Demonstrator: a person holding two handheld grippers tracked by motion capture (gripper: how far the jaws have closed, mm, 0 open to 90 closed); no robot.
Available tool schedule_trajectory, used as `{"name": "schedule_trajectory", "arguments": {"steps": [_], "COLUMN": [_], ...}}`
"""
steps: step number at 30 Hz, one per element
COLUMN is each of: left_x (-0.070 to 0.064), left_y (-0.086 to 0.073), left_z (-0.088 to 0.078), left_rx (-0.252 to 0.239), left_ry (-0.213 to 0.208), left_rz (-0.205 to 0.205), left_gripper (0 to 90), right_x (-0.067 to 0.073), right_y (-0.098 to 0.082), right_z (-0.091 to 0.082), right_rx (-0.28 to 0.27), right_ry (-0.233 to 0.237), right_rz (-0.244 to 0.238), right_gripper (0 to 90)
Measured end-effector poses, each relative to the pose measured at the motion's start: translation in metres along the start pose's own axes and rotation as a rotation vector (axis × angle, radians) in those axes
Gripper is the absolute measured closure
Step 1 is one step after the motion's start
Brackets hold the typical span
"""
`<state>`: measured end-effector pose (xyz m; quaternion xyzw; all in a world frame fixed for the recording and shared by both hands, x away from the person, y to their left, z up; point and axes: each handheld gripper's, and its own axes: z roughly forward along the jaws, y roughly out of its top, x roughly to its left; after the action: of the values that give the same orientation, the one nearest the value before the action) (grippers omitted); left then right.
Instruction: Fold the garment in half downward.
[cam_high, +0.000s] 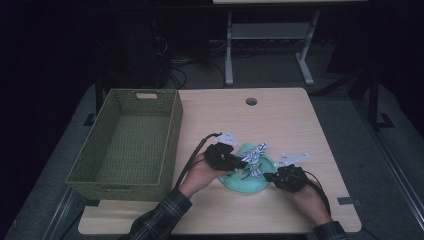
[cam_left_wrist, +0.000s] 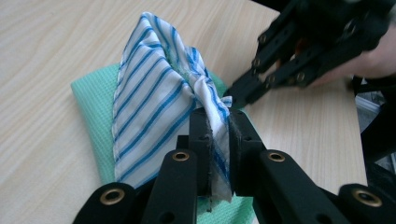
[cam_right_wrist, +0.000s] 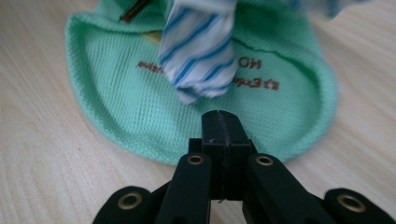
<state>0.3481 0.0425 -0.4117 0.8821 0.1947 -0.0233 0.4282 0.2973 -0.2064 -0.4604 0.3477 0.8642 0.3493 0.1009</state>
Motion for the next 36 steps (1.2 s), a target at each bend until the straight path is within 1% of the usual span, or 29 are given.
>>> {"name": "schedule_trajectory", "arguments": {"steps": [1,2,3,4,7,9,11,12,14,16,18,19,20,22,24,26,27,28,29,31,32,33,36], "left_x": [0.000,0.000,0.000,0.000,-0.003,-0.003,-0.003,-0.002,0.000,0.004,0.009,0.011,0.012,0.016,0.019,0.019,0.018,0.017,0.016,0.014,0.013,0.012,0.012], "left_y": [0.000,0.000,0.001,0.001,0.005,0.009,0.012,0.014,0.017,0.019,0.021,0.022,0.022,0.023,0.024,0.025,0.025,0.024,0.023,0.022,0.021,0.020,0.015], "left_z": [0.001,0.000,0.000,-0.001,-0.005,-0.008,-0.011,-0.012,-0.012,-0.009,-0.004,0.000,0.003,0.011,0.017,0.022,0.025,0.028,0.031,0.036,0.040,0.042,0.051], "left_rx": [0.003,0.003,0.000,-0.003,-0.028,-0.038,-0.055,-0.056,-0.059,-0.058,-0.053,-0.046,-0.036,-0.025,-0.024,-0.019,-0.015,-0.011,0.004,0.015,0.037,0.048,0.079], "left_ry": [0.001,0.003,0.006,0.013,0.011,0.013,0.013,0.012,0.012,0.013,0.012,0.005,0.005,0.004,-0.004,-0.013,-0.019,-0.026,-0.031,-0.037,-0.035,-0.032,-0.041], "left_rz": [-0.005,-0.009,-0.009,-0.007,-0.011,-0.010,-0.014,-0.010,-0.004,0.007,0.003,-0.005,-0.004,-0.003,-0.014,-0.012,-0.012,-0.011,-0.003,-0.003,0.007,0.012,0.009], "left_gripper": [79.8,78.2,74.6,71.0,62.2,59.3,59.4,61.7,68.4,77.1,84.2,86.5,88.8,89.4,89.4,89.4,89.4,89.4,89.4,89.4,89.4,89.5,89.5], "right_x": [-0.001,-0.002,-0.002,-0.003,-0.006,-0.007,-0.009,-0.010,-0.012,-0.014,-0.016,-0.017,-0.018,-0.020,-0.022,-0.024,-0.025,-0.026,-0.026,-0.028,-0.029,-0.029,-0.031], "right_y": [0.000,-0.001,-0.001,-0.002,-0.004,-0.007,-0.010,-0.011,-0.015,-0.018,-0.021,-0.022,-0.023,-0.025,-0.025,-0.025,-0.026,-0.026,-0.026,-0.026,-0.026,-0.026,-0.027], "right_z": [-0.003,-0.004,-0.006,-0.007,-0.010,-0.013,-0.015,-0.018,-0.021,-0.023,-0.025,-0.026,-0.027,-0.027,-0.028,-0.028,-0.028,-0.028,-0.029,-0.030,-0.030,-0.031,-0.031], "right_rx": [-0.010,-0.015,-0.023,-0.028,-0.033,-0.037,-0.044,-0.042,-0.042,-0.041,-0.041,-0.040,-0.043,-0.043,-0.040,-0.038,-0.043,-0.044,-0.045,-0.045,-0.049,-0.049,-0.052], "right_ry": [-0.004,-0.008,-0.012,-0.016,-0.022,-0.026,-0.031,-0.034,-0.039,-0.045,-0.051,-0.053,-0.051,-0.059,-0.062,-0.069,-0.069,-0.071,-0.075,-0.080,-0.083,-0.085,-0.088], "right_rz": [0.008,0.006,0.017,0.014,0.028,0.032,0.034,0.047,0.057,0.063,0.066,0.066,0.076,0.076,0.086,0.095,0.084,0.086,0.087,0.088,0.084,0.088,0.095], "right_gripper": [89.9,89.8,89.9,89.9,89.8,89.8,89.8,89.8,89.9,89.8,89.8,89.8,89.8,89.8,89.8,89.8,89.8,89.8,89.8,89.8,89.8,89.8,89.8]}}
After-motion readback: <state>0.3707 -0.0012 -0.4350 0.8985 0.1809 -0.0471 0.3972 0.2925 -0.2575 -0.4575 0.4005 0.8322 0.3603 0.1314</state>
